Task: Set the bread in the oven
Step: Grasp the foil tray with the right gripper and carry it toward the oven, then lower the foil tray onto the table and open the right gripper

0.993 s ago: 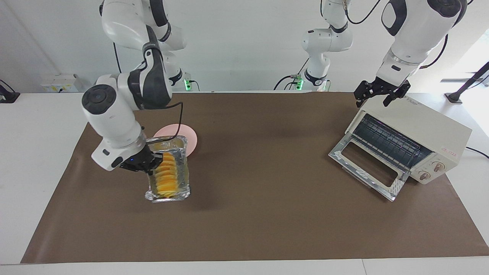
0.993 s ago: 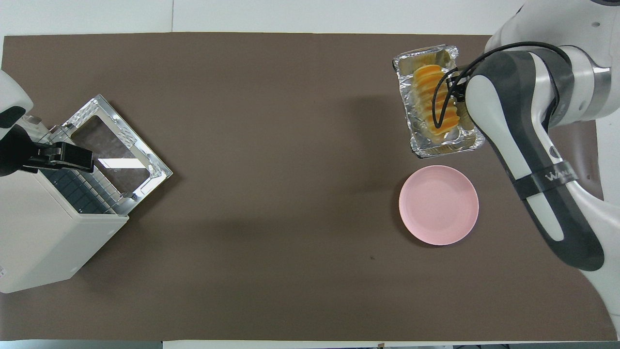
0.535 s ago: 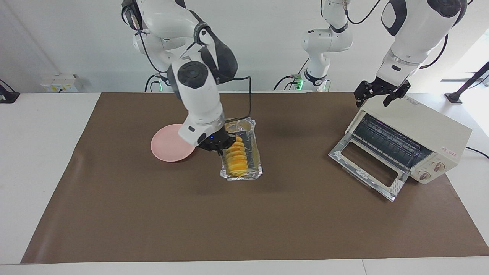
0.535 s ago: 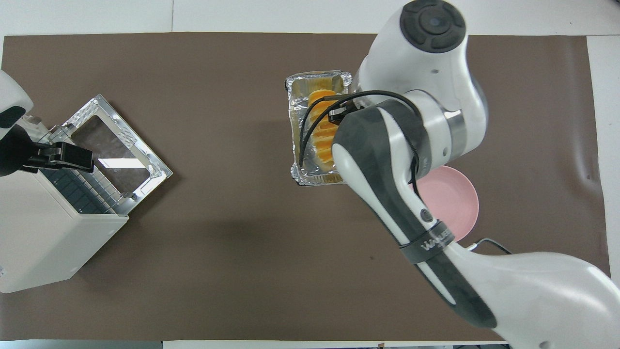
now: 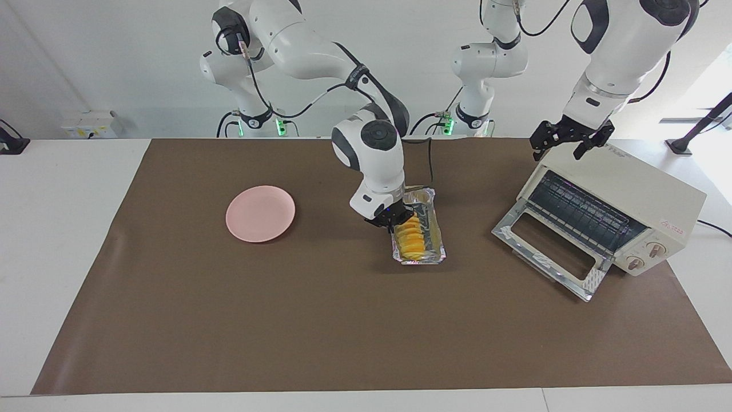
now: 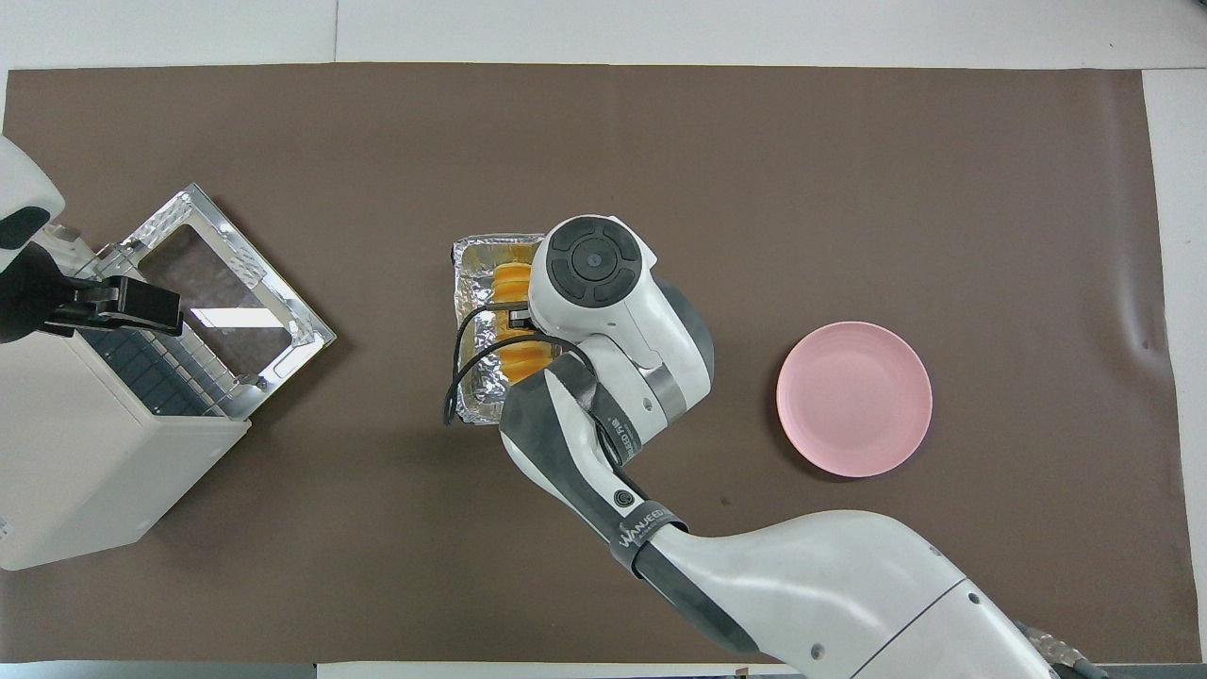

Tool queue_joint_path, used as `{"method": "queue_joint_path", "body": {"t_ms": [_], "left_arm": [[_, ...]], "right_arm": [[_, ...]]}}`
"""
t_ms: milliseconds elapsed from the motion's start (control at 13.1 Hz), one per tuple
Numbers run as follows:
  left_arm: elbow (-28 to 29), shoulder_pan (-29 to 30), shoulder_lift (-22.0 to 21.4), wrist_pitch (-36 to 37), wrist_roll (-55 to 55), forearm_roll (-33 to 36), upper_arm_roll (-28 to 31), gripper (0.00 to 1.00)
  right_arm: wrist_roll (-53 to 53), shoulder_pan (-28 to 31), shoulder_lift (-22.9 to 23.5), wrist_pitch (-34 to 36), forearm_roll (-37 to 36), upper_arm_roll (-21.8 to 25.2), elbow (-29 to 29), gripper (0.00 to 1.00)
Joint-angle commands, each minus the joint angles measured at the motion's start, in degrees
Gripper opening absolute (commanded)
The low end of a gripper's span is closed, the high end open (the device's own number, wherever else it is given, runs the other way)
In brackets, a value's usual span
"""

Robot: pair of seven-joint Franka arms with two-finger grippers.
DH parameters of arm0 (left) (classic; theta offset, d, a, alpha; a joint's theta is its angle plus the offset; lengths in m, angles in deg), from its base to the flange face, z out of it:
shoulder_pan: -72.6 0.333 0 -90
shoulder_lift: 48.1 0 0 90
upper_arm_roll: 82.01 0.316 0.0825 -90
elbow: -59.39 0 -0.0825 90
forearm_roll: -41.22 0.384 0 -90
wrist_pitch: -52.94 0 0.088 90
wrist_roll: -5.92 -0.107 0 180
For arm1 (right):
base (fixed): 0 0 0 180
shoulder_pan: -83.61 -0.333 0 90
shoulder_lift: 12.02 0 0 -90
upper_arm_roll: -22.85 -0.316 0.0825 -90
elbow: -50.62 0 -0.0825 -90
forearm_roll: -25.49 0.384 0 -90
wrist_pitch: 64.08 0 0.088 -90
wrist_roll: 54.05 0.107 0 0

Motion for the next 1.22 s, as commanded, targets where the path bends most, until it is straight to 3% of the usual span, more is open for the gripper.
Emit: {"method": "queue_joint_path", "body": {"t_ms": [0, 153, 229, 305, 535, 764, 916, 1145], "left_arm": [[-0.2, 0.7, 0.0, -0.3, -0.3, 0.5, -0.2, 1.0], [-0.3, 0.4, 0.1, -0.6, -0.4, 0.5, -0.2, 1.0], [-0.2, 0.3, 0.0, -0.3, -0.4, 0.5, -0.2, 1.0], [-0.3, 0.3, 0.0, 0.4, -0.4, 0.5, -0.2, 1.0], [-0.4, 0.6, -0.6, 0.8, -0.7, 0.4, -0.2, 1.0], [-0.5, -1.1, -0.5, -1.5, 5.3, 0.0, -1.3, 1.0], [-0.6, -5.0, 0.4, -3.7, 9.7, -2.7, -1.7, 1.0], [-2.1, -13.6, 5.7, -10.4, 18.4, -5.7, -1.7, 1.0]], "right_arm": [[0.4, 0.5, -3.0, -4.9, 0.6, 0.3, -6.7, 0.0], [0.8, 0.3, -3.5, -5.1, 0.4, 0.3, -8.2, 0.0], [0.8, 0.3, -3.6, -4.9, 0.4, 0.3, -8.3, 0.28], [1.0, 0.3, -3.7, -4.6, 0.4, 0.3, -8.2, 0.99], [6.0, 0.2, -3.6, -2.3, 0.4, 0.3, -6.2, 1.0], [6.6, 2.5, -3.8, 10.5, 0.5, 1.2, 1.9, 1.0], [5.9, 6.7, -7.5, 15.0, 0.9, 1.9, 3.1, 1.0], [-2.2, 12.8, -13.1, 21.1, 0.6, 2.2, 3.0, 1.0]]}}
